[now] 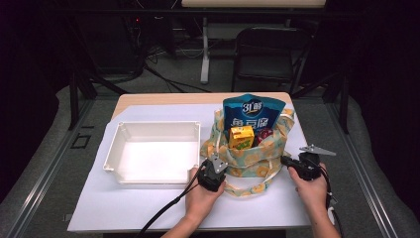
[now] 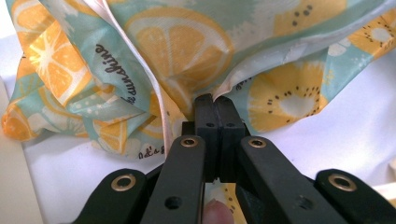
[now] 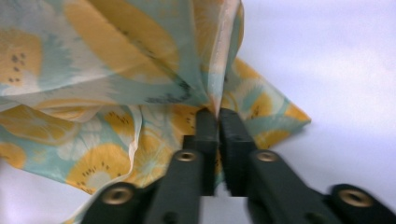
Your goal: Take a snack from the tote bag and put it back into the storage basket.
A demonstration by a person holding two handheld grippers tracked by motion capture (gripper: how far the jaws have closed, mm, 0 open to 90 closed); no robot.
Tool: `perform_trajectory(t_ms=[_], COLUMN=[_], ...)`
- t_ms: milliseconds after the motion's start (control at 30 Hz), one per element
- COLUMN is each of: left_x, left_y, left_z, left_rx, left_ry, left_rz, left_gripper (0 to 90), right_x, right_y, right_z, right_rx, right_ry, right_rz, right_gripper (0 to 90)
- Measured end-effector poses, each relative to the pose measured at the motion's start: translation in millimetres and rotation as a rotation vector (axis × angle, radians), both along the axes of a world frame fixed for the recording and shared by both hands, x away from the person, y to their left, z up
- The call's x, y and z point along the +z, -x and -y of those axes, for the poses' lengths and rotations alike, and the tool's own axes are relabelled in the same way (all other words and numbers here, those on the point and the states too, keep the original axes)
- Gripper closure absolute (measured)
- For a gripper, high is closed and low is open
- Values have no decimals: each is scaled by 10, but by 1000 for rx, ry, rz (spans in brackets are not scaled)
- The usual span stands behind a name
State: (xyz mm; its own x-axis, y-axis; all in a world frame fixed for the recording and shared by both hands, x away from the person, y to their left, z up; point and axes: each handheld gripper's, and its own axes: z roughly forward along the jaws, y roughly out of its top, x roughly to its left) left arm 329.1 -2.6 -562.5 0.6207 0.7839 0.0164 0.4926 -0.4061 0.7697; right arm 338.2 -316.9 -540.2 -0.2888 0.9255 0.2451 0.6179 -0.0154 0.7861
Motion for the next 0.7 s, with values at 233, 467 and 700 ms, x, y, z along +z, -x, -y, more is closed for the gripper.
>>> perform_trajectory(t_ms=[233, 467, 700], left_x=[-10, 22, 51], left_y=[36, 140, 203], left_z=[9, -36, -85], left_rx=[-32, -60, -95], left_ry=[-41, 1, 14], left_rz=[-24, -8, 12], left_gripper=[900, 899, 899], right_x=[441, 788, 849], right_y=[183, 92, -231], right_z=[45, -119, -181], right_rx=[-36, -16, -99], right_ry=[-35, -72, -170], right_rz=[253, 326, 269], right_gripper=[491, 325, 161])
